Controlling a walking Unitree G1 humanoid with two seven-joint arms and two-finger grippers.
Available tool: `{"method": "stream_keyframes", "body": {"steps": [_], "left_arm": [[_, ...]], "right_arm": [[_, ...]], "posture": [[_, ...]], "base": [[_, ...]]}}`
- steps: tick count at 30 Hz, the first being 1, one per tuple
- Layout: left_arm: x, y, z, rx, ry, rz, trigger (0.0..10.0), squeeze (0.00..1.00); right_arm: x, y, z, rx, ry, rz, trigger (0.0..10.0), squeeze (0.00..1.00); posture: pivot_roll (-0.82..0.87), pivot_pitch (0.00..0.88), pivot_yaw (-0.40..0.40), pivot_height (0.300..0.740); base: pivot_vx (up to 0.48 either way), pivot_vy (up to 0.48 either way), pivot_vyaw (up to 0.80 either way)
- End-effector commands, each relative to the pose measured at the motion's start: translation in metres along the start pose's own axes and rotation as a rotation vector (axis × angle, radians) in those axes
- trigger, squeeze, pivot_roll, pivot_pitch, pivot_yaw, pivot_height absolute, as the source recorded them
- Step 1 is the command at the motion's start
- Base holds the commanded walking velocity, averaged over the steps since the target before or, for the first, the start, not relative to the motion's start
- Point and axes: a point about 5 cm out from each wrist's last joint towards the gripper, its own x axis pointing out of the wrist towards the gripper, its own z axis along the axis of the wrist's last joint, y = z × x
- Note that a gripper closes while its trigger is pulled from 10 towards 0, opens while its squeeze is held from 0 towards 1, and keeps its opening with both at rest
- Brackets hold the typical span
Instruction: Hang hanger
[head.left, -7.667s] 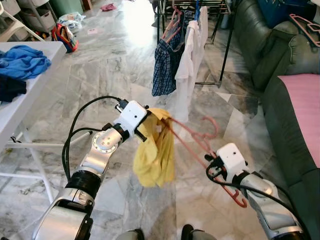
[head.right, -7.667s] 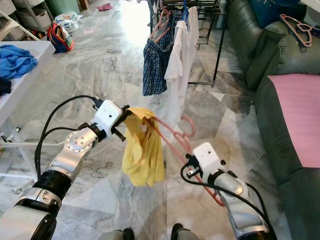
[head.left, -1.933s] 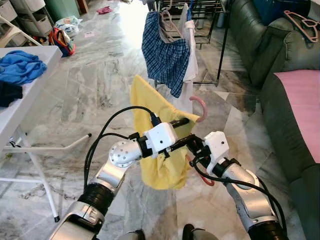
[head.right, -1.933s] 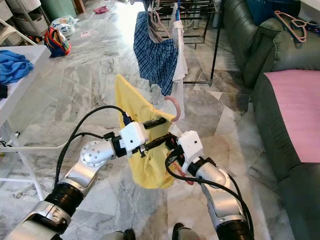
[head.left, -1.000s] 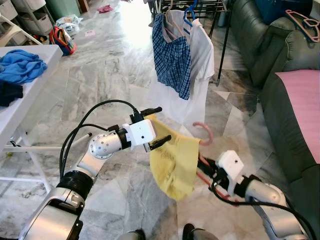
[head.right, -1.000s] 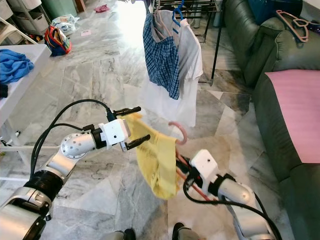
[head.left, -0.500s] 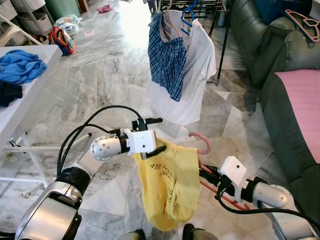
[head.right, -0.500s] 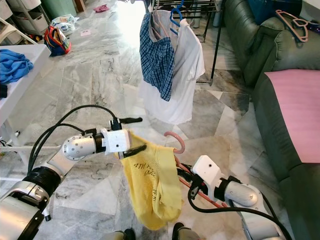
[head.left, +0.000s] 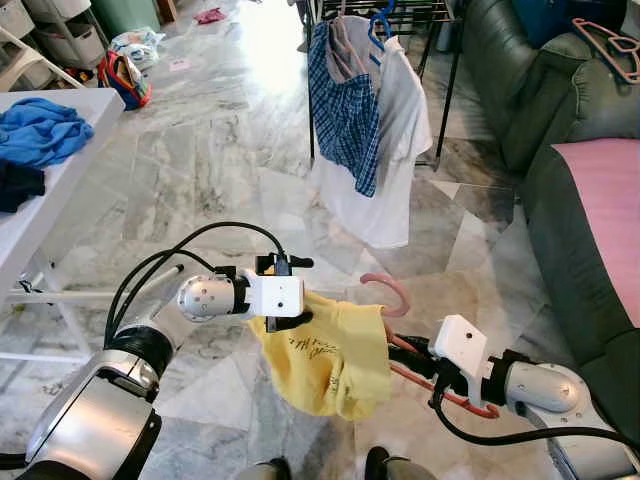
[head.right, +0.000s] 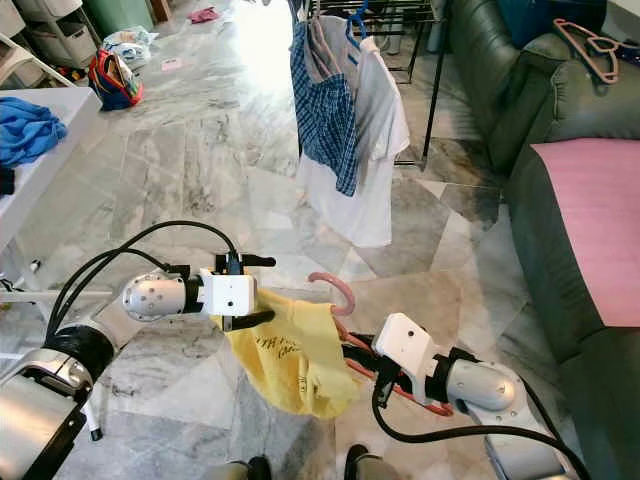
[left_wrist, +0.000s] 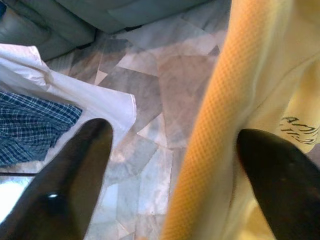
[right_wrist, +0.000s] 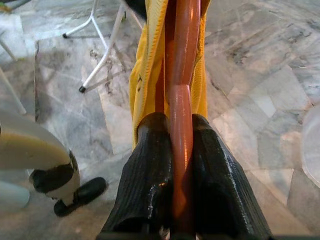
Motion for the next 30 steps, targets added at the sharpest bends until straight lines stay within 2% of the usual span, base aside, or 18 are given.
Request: {"method": "stream_keyframes", "body": {"steps": [1, 2, 3, 4, 10, 22, 30], "left_arm": [[-0.001, -0.001, -0.003, 0.004, 0.027, -0.026, 2.7, 0.00], [-0.001, -0.001, -0.004, 0.001, 0.033, -0.036, 0.0, 0.00], [-0.001, -0.001, -0.004, 0.005, 0.041, -0.052, 0.0, 0.00], [-0.001, 0.000, -0.004, 0.007, 0.043, -0.056, 0.0, 0.00], [0.001, 0.000, -0.004, 0.009, 0.056, -0.090, 0.0, 0.00], [0.005, -0.012, -0.007, 0.015, 0.081, -0.156, 0.0, 0.00], [0.008, -0.013, -0.006, 0.022, 0.089, -0.160, 0.0, 0.00]], "right_arm": [[0.001, -0.001, 0.010, -0.051, -0.024, 0.014, 10.0, 0.00], [0.000, -0.004, 0.011, -0.081, -0.014, 0.008, 10.0, 0.00], [-0.003, -0.011, 0.012, -0.162, 0.029, 0.003, 10.0, 0.00], [-0.003, -0.012, 0.012, -0.186, 0.045, 0.004, 10.0, 0.00], [-0.005, -0.022, 0.013, -0.256, 0.084, -0.027, 10.0, 0.00], [0.002, -0.024, 0.019, -0.283, 0.056, -0.031, 10.0, 0.00], [0.005, -0.019, 0.021, -0.279, 0.045, 0.003, 10.0, 0.00]], "posture": [[-0.13, 0.180, 0.077, 0.740], [-0.13, 0.181, 0.078, 0.740], [-0.13, 0.182, 0.079, 0.740], [-0.13, 0.182, 0.079, 0.740], [-0.13, 0.183, 0.079, 0.740], [-0.13, 0.185, 0.077, 0.740], [-0.13, 0.181, 0.080, 0.740]], "base": [[0.000, 0.000, 0.00], [0.000, 0.000, 0.00], [0.000, 0.000, 0.00], [0.000, 0.000, 0.00], [0.000, 0.000, 0.00], [0.000, 0.000, 0.00], [0.000, 0.000, 0.00]]}}
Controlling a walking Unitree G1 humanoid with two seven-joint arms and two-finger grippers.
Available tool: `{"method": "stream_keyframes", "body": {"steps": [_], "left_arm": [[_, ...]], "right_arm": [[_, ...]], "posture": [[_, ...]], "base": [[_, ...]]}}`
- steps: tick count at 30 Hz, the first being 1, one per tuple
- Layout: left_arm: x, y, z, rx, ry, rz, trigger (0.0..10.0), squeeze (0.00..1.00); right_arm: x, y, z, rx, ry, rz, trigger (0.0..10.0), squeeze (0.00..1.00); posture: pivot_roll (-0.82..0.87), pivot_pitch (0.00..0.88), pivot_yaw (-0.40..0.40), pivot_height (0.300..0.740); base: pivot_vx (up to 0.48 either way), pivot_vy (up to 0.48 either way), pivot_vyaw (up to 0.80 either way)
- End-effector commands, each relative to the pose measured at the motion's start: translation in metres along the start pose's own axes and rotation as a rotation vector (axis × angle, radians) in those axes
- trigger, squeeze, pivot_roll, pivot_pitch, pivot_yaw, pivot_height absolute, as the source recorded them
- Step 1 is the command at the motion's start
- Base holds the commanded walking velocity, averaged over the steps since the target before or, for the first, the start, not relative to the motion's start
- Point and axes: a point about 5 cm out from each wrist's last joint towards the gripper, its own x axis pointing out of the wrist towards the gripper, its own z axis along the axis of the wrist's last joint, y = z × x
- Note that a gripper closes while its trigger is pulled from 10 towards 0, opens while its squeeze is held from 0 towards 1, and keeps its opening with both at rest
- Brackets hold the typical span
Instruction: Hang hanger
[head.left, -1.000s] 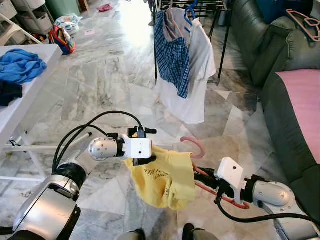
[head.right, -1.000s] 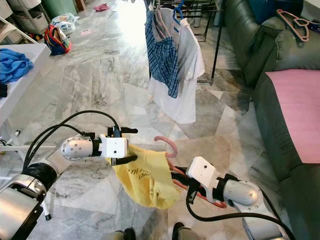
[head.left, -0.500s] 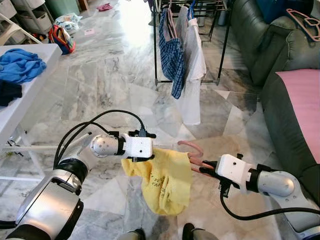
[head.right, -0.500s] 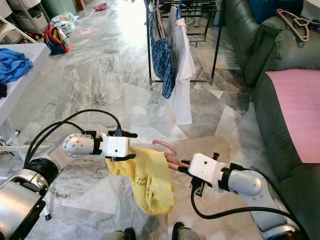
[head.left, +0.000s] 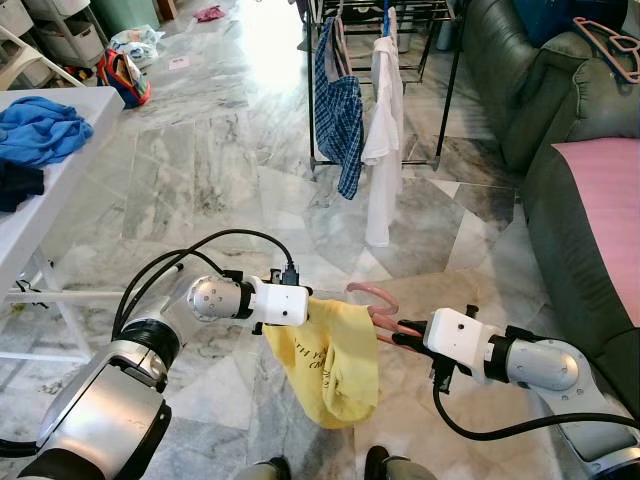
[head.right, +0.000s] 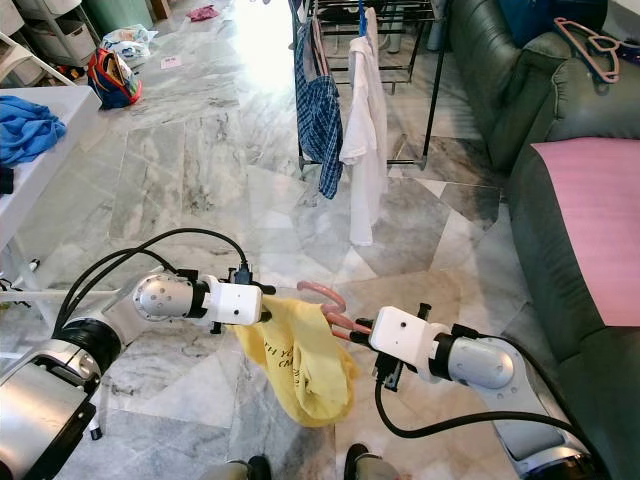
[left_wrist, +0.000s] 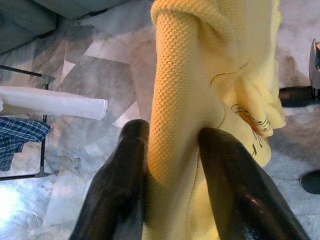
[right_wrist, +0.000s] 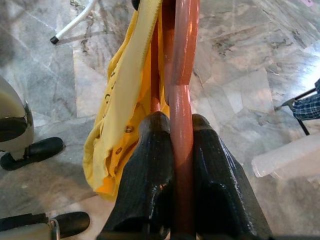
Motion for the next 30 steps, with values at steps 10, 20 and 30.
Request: {"method": "stream_keyframes", "body": {"steps": [10, 20, 30], "left_arm": [[0.000, -0.004, -0.005, 0.012, 0.044, -0.038, 0.0, 0.00], [-0.003, -0.004, -0.006, -0.006, 0.033, -0.039, 0.0, 0.00], [-0.010, -0.011, -0.020, -0.087, 0.071, -0.014, 0.0, 0.00]], "right_arm": [[0.001, -0.002, 0.011, -0.029, -0.056, 0.000, 10.0, 0.00], [0.002, -0.001, 0.010, -0.012, -0.055, 0.005, 10.0, 0.00], [-0.012, -0.009, 0.013, 0.062, -0.061, 0.076, 10.0, 1.00]], "posture": [[-0.13, 0.178, 0.082, 0.740], [-0.13, 0.180, 0.082, 0.740], [-0.13, 0.178, 0.076, 0.740]], "base": [[0.000, 0.000, 0.00], [0.000, 0.000, 0.00], [0.000, 0.000, 0.00]]}}
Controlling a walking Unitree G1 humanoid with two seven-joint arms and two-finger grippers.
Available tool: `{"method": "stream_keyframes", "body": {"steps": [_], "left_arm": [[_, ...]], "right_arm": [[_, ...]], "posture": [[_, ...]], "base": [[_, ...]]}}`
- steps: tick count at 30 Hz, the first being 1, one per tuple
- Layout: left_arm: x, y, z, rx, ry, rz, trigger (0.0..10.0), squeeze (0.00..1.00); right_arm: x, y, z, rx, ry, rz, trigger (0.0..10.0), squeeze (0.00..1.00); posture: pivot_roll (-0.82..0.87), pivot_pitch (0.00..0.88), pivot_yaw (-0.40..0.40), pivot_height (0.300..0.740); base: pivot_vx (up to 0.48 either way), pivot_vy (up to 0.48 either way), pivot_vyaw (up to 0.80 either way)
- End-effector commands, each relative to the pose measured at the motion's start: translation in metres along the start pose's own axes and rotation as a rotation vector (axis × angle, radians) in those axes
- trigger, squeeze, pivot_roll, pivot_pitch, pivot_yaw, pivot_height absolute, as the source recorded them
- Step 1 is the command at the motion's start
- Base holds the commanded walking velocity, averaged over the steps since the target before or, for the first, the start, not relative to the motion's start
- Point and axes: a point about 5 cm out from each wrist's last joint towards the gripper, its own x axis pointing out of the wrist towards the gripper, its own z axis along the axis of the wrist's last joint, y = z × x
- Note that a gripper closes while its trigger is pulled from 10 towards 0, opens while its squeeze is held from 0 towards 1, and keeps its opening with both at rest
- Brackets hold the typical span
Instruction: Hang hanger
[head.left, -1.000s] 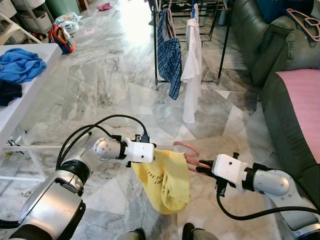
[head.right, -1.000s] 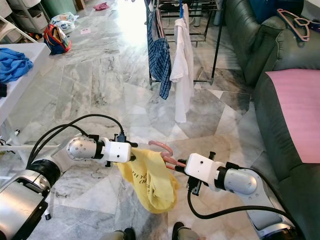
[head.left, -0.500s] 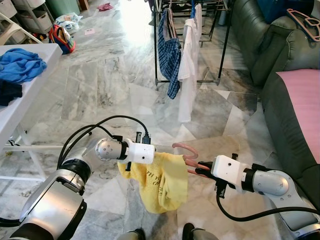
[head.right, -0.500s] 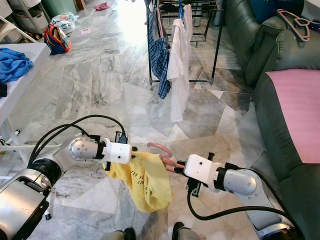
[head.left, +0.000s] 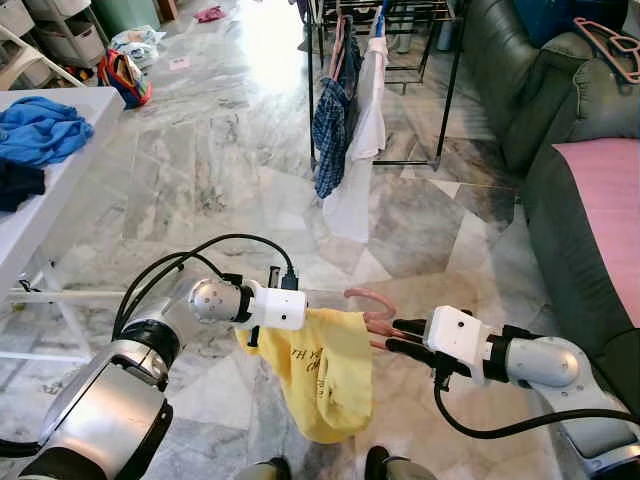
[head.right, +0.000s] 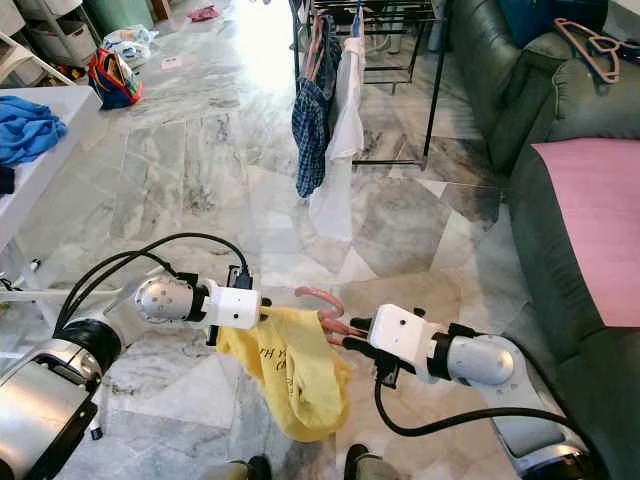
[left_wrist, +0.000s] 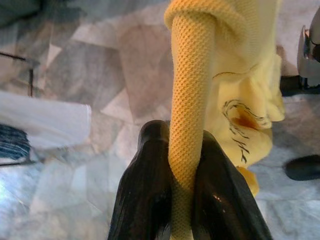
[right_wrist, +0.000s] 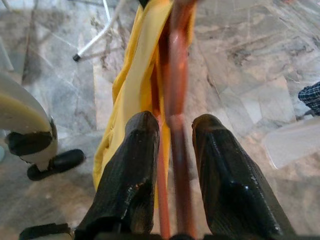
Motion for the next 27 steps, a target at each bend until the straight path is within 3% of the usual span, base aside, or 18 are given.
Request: {"method": "stream_keyframes", "body": {"steps": [1, 4, 8, 11, 15, 21, 27], "left_arm": [[-0.009, -0.003, -0.012, -0.059, 0.022, 0.026, 0.0, 0.00], [-0.011, -0.004, -0.015, -0.076, 0.030, 0.039, 0.0, 0.00], [-0.015, -0.002, -0.020, -0.165, 0.024, 0.105, 0.0, 0.00], [-0.021, 0.004, -0.027, -0.288, 0.017, 0.229, 0.0, 0.00], [-0.025, 0.010, -0.030, -0.408, -0.014, 0.340, 0.0, 0.00], [-0.033, 0.019, -0.027, -0.409, -0.087, 0.382, 0.0, 0.00], [-0.046, 0.046, -0.007, -0.306, -0.213, 0.395, 0.0, 0.00]], "right_arm": [[-0.011, -0.007, 0.004, 0.004, 0.000, -0.001, 10.0, 1.00], [-0.017, -0.012, 0.003, -0.002, 0.017, -0.015, 10.0, 1.00], [-0.028, -0.022, 0.005, -0.016, 0.029, -0.070, 10.0, 1.00], [-0.033, -0.034, 0.010, -0.017, 0.005, -0.189, 10.0, 1.00], [-0.034, -0.036, 0.009, 0.011, -0.034, -0.302, 10.0, 1.00], [-0.031, -0.021, 0.014, 0.168, -0.178, -0.468, 10.0, 1.00], [-0.002, -0.008, 0.011, 0.301, -0.263, -0.517, 10.0, 1.00]], "posture": [[-0.12, 0.179, 0.075, 0.740], [-0.12, 0.180, 0.074, 0.740], [-0.12, 0.178, 0.074, 0.740], [-0.13, 0.183, 0.072, 0.740], [-0.12, 0.197, 0.064, 0.740], [-0.11, 0.255, 0.062, 0.740], [-0.08, 0.247, 0.064, 0.740]], "base": [[0.000, 0.000, 0.00], [0.000, 0.000, 0.00], [0.000, 0.000, 0.00], [0.000, 0.000, 0.00], [0.000, 0.000, 0.00], [0.000, 0.000, 0.00], [0.000, 0.000, 0.00]]}}
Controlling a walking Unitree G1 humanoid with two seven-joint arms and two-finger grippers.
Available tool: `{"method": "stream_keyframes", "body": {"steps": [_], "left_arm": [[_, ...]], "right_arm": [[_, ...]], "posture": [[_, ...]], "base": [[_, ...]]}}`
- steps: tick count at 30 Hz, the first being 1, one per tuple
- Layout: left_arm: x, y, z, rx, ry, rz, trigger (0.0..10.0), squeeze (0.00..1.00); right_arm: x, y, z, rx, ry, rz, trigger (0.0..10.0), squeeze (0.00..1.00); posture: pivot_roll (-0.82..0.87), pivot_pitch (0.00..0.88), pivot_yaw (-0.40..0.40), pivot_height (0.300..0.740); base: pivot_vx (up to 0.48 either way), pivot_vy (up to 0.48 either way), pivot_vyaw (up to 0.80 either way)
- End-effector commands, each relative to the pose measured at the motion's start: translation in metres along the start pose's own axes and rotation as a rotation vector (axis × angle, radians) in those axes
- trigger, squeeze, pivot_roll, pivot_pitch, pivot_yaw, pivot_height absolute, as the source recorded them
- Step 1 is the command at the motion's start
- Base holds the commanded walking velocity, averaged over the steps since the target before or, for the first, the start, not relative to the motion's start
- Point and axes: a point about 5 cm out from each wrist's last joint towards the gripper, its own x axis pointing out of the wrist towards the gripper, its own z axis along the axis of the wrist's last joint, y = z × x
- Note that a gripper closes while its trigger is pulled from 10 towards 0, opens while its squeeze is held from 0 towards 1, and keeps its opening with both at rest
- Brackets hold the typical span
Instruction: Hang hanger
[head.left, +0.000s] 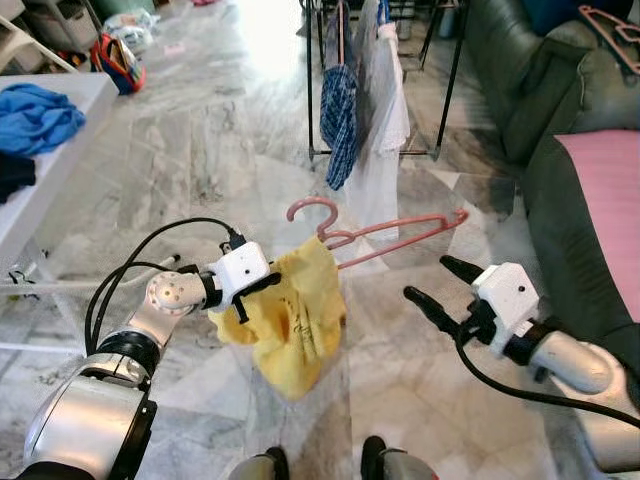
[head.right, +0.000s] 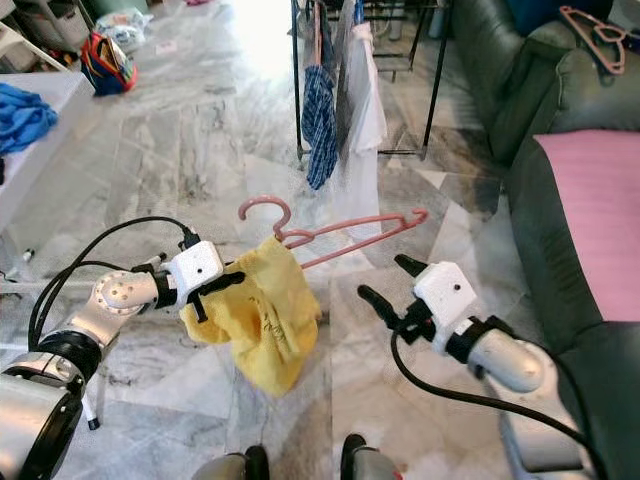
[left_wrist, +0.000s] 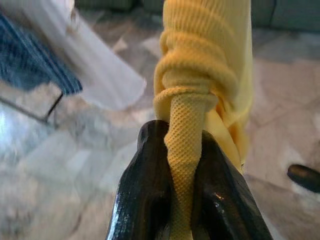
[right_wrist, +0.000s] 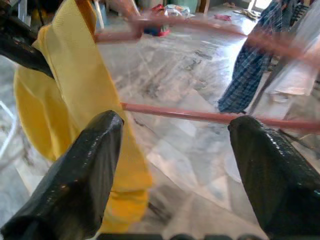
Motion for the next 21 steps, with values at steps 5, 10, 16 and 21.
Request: {"method": "stream_keyframes", "body": {"steps": [5, 10, 16, 21], "left_arm": [[-0.010, 0.044, 0.050, 0.132, -0.189, 0.056, 0.0, 0.00], [-0.016, 0.058, 0.063, 0.153, -0.225, 0.065, 0.0, 0.00], [-0.017, 0.066, 0.083, 0.211, -0.279, 0.018, 0.0, 0.00], [-0.015, 0.065, 0.086, 0.224, -0.276, -0.039, 0.0, 0.00]], "right_arm": [[0.017, 0.021, -0.013, 0.031, 0.014, 0.037, 10.0, 1.00], [0.019, 0.022, -0.024, -0.003, 0.066, 0.094, 10.0, 1.00], [0.013, 0.012, -0.031, -0.171, 0.131, 0.128, 10.0, 1.00], [0.008, -0.003, -0.019, -0.224, 0.102, 0.077, 10.0, 1.00]], "posture": [[-0.03, 0.247, 0.075, 0.740], [-0.03, 0.247, 0.069, 0.740], [-0.03, 0.228, 0.086, 0.740], [-0.03, 0.229, 0.090, 0.740]], "base": [[0.000, 0.000, 0.00], [0.000, 0.000, 0.00], [0.000, 0.000, 0.00], [0.000, 0.000, 0.00]]}}
